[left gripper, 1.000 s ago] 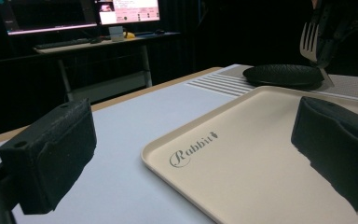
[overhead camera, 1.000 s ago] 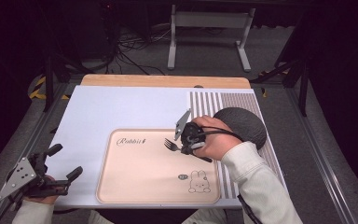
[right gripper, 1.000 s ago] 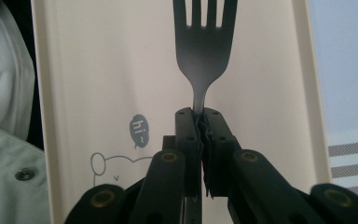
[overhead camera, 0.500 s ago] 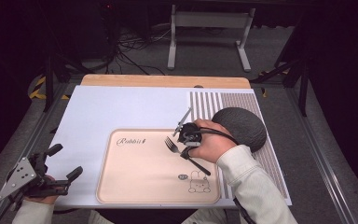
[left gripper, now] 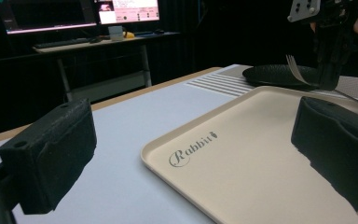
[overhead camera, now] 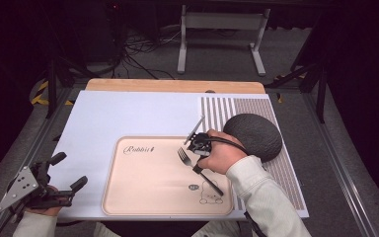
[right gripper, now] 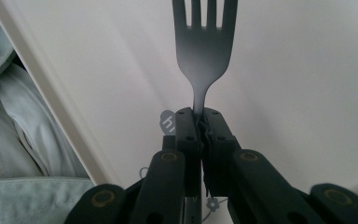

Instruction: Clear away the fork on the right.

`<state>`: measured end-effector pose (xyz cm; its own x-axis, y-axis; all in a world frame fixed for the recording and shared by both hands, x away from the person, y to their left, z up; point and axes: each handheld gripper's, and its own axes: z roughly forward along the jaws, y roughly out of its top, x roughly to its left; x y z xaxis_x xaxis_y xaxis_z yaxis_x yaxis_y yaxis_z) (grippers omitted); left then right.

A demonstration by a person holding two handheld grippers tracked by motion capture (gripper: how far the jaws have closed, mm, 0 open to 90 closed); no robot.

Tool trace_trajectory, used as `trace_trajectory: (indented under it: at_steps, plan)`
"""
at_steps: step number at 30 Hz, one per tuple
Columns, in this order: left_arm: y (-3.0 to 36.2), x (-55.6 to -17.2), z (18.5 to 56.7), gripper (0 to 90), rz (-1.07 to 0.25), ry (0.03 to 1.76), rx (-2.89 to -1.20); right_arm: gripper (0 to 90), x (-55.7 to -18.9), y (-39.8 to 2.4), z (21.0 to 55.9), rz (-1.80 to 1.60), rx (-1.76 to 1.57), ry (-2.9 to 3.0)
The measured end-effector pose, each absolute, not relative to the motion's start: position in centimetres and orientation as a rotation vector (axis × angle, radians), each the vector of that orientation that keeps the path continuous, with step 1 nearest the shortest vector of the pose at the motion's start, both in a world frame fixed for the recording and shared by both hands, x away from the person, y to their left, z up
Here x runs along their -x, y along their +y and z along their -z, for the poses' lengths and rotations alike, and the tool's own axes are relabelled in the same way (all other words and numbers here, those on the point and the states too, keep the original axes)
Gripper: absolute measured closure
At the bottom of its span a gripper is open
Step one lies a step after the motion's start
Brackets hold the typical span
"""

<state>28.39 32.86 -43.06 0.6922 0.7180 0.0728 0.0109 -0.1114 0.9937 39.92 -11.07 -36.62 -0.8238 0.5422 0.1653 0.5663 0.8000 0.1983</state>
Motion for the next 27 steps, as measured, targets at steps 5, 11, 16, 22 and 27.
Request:
trace_trajectory:
  at_steps: [5,11,16,22,27]
  plan:
    - [32.8,-28.4,43.1,0.7,-0.667,0.612,-1.583,86.8,-40.1,-11.2,37.2,0.352,0.927,-2.856]
    - [32.8,-28.4,43.1,0.7,-0.665,0.612,-1.586,86.7,-40.4,-11.5,37.8,0.366,0.956,-2.851]
    - [32.8,-28.4,43.1,0.7,-0.663,0.612,-1.588,86.6,-40.9,-11.7,38.8,0.365,0.974,-2.841]
    - [32.8,-28.4,43.1,0.7,-0.663,0.611,-1.588,86.6,-41.2,-11.6,39.8,0.371,1.014,-2.815]
    - [32.8,-28.4,43.1,0.7,-0.662,0.611,-1.587,86.6,-41.5,-11.6,40.4,0.366,1.048,-2.81]
